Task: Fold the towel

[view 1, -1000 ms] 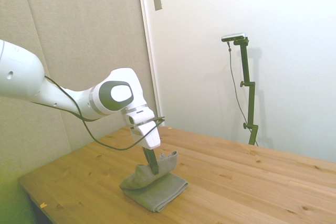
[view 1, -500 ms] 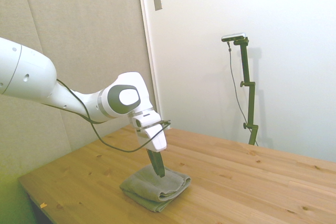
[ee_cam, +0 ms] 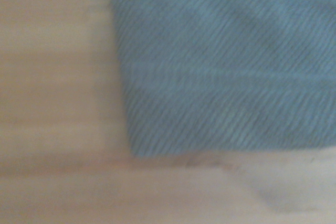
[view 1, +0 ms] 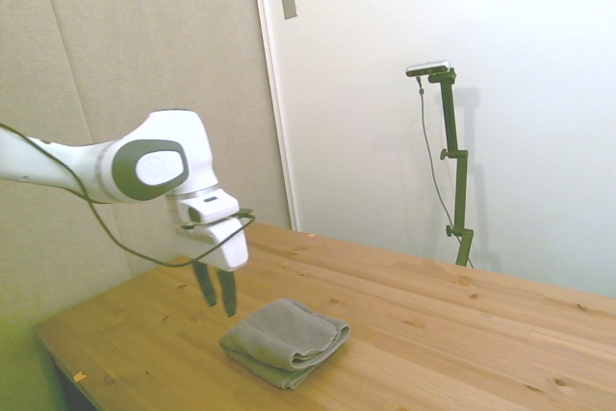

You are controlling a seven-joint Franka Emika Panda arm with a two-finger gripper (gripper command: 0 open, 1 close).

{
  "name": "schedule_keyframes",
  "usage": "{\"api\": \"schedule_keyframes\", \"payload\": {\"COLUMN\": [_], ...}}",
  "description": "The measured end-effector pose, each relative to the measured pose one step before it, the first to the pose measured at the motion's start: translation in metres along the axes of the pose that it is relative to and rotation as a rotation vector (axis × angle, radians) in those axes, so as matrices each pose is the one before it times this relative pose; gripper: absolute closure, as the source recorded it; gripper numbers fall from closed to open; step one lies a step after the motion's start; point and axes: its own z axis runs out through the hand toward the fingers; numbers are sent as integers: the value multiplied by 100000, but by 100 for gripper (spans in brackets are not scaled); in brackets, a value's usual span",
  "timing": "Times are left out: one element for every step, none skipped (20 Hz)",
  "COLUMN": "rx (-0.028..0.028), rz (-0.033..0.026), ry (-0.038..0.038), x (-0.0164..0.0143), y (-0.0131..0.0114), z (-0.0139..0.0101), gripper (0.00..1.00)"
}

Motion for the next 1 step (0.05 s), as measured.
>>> {"api": "schedule_keyframes", "payload": {"rx": [107], "rz": [-5297], "ry": [-1619], "x": [-1493], "y": [885], "z": [-104], "gripper": [0]}}
